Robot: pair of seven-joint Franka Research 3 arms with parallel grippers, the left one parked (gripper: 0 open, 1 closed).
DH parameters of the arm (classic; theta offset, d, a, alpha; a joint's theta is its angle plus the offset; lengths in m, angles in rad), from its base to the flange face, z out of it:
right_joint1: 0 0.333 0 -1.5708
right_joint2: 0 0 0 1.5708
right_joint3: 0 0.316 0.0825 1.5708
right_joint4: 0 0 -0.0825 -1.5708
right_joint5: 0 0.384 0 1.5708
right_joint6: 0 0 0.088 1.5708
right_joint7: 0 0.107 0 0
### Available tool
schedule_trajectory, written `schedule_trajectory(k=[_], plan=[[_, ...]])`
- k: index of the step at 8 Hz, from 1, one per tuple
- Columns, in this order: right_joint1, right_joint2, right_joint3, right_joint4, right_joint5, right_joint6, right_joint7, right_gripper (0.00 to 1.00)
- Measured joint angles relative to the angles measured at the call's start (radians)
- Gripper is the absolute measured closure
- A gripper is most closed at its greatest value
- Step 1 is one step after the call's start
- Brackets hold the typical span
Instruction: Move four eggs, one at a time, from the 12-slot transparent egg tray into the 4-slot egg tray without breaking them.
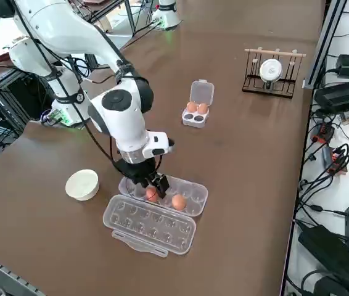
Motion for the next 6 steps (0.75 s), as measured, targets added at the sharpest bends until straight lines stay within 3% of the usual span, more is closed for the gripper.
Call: schedule_trajectory(k=[6], plan=[[-0.005,0.024,0.000,0.014,0.000,-0.008,-0.007,0.24]])
